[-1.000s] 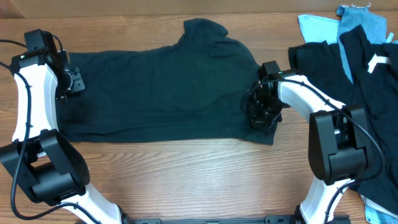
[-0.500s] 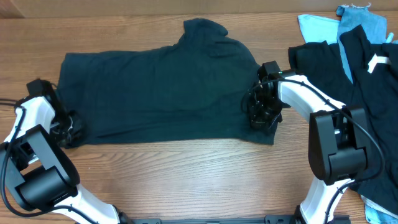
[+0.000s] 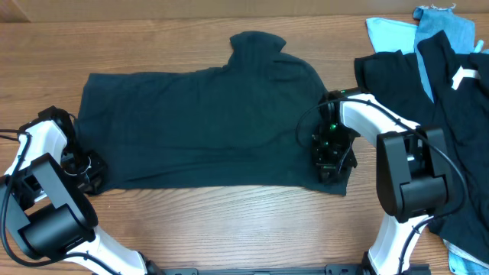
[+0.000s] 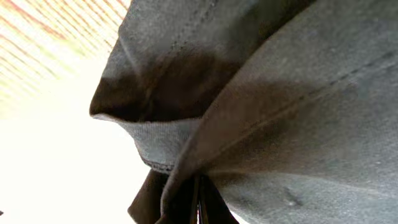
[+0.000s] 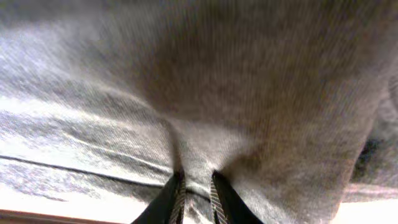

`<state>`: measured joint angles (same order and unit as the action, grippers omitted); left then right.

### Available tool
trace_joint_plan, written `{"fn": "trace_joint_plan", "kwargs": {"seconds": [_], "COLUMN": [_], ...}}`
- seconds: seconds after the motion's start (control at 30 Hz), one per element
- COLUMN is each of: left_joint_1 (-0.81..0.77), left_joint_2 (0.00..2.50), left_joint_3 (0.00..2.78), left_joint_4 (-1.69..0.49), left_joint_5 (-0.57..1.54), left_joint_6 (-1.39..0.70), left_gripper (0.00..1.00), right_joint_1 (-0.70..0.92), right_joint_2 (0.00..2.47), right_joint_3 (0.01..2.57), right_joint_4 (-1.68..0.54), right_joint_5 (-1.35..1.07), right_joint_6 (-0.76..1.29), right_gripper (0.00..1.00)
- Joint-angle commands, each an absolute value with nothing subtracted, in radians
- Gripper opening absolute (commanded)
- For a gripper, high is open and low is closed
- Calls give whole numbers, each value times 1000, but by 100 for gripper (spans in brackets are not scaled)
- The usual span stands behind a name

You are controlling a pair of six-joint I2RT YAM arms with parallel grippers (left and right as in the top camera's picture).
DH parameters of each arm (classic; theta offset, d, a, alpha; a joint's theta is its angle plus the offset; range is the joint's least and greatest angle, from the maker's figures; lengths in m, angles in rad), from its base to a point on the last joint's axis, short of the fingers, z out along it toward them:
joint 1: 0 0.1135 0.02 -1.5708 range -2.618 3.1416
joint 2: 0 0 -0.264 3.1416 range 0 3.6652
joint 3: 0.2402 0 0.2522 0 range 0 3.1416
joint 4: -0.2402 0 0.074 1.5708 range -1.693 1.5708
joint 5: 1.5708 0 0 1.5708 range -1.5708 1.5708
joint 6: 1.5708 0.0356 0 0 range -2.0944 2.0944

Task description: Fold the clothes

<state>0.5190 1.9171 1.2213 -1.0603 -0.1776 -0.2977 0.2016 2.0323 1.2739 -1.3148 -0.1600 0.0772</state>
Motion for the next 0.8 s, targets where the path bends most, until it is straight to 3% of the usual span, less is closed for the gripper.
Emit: {"fn": "trace_joint_plan", "kwargs": {"seconds": [0.0,0.2,0.3,0.37,0.4,0.43,0.47,0.5,0.6,0.77], "left_joint_1": [519,516,516,516,516,513,506,493,456,445], "left_joint_2": [1913,1767,1644,1572,1537,1507,1490,1478,1525,1814], "left_joint_3": [1215,1311,1353,1369,1374,1375,1378,1388,1506,1848], "left_joint_4": [-1056,-1043,-1032,-1020,-1002,-975,-952,-924,-927,-999], "left_joint_5": [-175,-70,32,101,172,242,264,252,231,237], "left_joint_6": [-318,-222,-179,-169,-119,-52,-18,-10,-31,-33], "left_gripper": [4,7,29,57,71,85,93,100,100,100], "right_joint_1": [194,194,194,194,194,194,194,194,194,194], "right_joint_2": [2043,1950,1845,1782,1752,1733,1715,1707,1708,1708], "right_joint_3": [1269,1402,1542,1642,1676,1689,1691,1691,1690,1690], "right_joint_4": [-1294,-1285,-1292,-1270,-1233,-1202,-1171,-1160,-1176,-1205], "right_joint_5": [-159,-159,-157,-143,-144,-148,-173,-227,-266,-266], "right_joint_6": [83,109,109,104,101,101,95,44,6,7], "right_gripper": [18,13,13,15,27,59,76,83,95,95]}}
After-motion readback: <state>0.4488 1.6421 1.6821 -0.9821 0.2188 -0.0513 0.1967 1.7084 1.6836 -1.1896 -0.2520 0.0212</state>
